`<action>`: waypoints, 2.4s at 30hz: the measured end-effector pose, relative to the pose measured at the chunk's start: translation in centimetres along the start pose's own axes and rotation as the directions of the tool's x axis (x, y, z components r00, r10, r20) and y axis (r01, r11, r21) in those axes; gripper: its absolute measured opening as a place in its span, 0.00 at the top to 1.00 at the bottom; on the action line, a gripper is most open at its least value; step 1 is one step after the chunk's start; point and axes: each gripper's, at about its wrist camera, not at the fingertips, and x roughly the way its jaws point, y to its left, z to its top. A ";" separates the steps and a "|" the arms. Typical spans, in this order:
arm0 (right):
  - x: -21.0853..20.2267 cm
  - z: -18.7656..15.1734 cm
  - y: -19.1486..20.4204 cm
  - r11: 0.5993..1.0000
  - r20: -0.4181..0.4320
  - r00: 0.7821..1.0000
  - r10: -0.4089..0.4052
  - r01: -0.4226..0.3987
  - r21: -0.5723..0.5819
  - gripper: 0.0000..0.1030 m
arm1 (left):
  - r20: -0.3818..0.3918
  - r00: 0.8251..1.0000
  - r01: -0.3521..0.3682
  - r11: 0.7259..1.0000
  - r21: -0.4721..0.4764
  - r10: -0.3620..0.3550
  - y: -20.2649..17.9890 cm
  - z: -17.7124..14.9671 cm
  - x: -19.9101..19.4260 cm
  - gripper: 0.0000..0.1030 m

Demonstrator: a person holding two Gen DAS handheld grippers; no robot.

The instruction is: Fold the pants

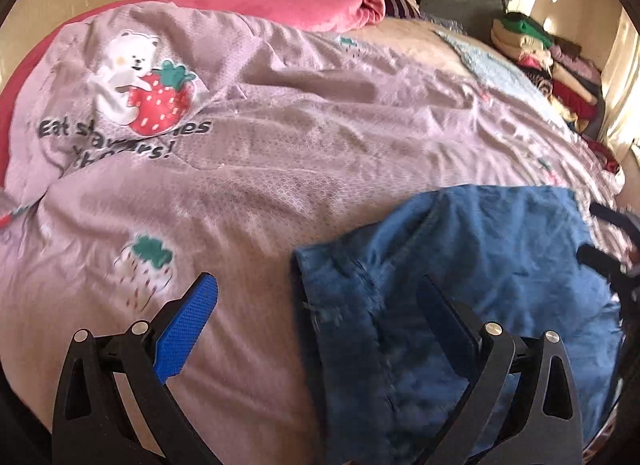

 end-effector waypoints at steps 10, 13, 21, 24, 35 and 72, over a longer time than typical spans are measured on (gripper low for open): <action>6.3 3.4 1.1 0.992 -0.087 0.996 0.009 -0.020 -0.126 0.08 | 0.017 0.997 0.076 0.997 -0.006 -0.075 0.5 0.4 4.1 0.44; 7.5 3.9 1.7 0.985 -0.110 0.994 0.002 -0.021 -0.174 0.08 | 0.039 0.994 0.095 0.995 0.041 -0.097 -0.1 0.1 3.7 0.60; 8.6 4.4 3.5 0.958 -0.118 0.993 0.002 -0.035 -0.283 0.08 | 0.109 0.980 0.159 0.985 0.069 -0.166 -0.2 -0.3 0.0 0.67; 8.8 4.1 4.2 0.951 -0.118 0.993 0.022 -0.058 -0.305 0.26 | 0.128 0.977 0.159 0.982 0.103 -0.172 -0.8 -0.9 -1.5 0.67; 1.1 1.4 4.8 0.961 0.008 0.989 0.146 -0.140 -0.239 0.94 | 0.160 0.976 0.125 0.979 0.160 -0.151 -1.0 -2.4 -4.1 0.67; -9.4 -18.5 15.3 0.916 -0.074 0.937 0.343 -0.351 -0.193 0.92 | 0.130 0.963 0.220 0.968 0.124 -0.236 0.1 -17.3 -15.9 0.57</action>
